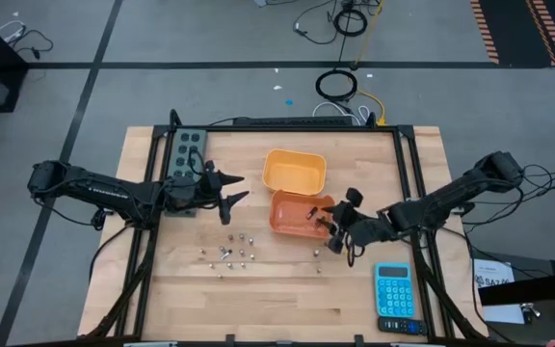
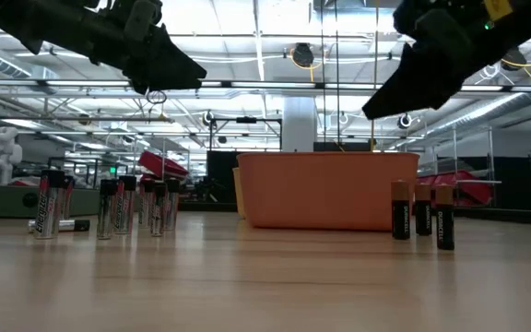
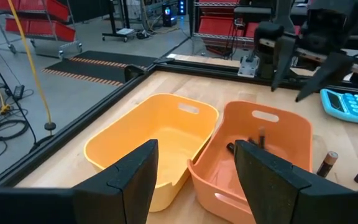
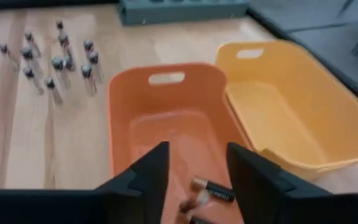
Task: Sort batteries
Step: Put the black battery into the orange bin
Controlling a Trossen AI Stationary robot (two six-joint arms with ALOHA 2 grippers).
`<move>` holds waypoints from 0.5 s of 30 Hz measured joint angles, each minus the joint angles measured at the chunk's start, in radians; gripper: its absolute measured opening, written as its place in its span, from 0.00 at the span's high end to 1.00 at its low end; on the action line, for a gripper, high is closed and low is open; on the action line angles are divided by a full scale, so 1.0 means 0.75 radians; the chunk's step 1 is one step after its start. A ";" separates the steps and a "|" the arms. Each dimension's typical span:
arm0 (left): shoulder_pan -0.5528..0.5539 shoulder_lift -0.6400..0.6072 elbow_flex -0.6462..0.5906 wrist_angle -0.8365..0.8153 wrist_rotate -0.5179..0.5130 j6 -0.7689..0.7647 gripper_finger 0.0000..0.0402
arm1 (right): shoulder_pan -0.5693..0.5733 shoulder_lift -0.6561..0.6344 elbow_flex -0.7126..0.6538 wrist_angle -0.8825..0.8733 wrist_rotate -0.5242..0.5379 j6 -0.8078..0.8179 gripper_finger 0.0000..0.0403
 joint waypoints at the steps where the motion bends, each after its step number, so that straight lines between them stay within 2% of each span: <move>1: 0.000 0.000 0.000 0.000 0.000 0.000 0.45 | 0.018 0.000 0.000 -0.015 0.002 0.025 0.57; 3: 0.000 0.000 0.000 -0.009 0.000 0.001 0.45 | 0.081 -0.012 0.000 -0.062 0.018 0.102 0.56; 8: 0.000 0.001 0.000 -0.027 -0.001 0.010 0.45 | 0.308 -0.009 0.000 -0.183 0.251 0.442 0.55; 12: 0.000 0.000 0.000 -0.020 -0.002 0.022 0.45 | 0.422 0.112 0.000 -0.230 0.339 0.751 0.55; 15: 0.000 0.001 0.000 -0.020 -0.003 0.022 0.45 | 0.460 0.245 0.000 -0.228 0.344 0.943 0.54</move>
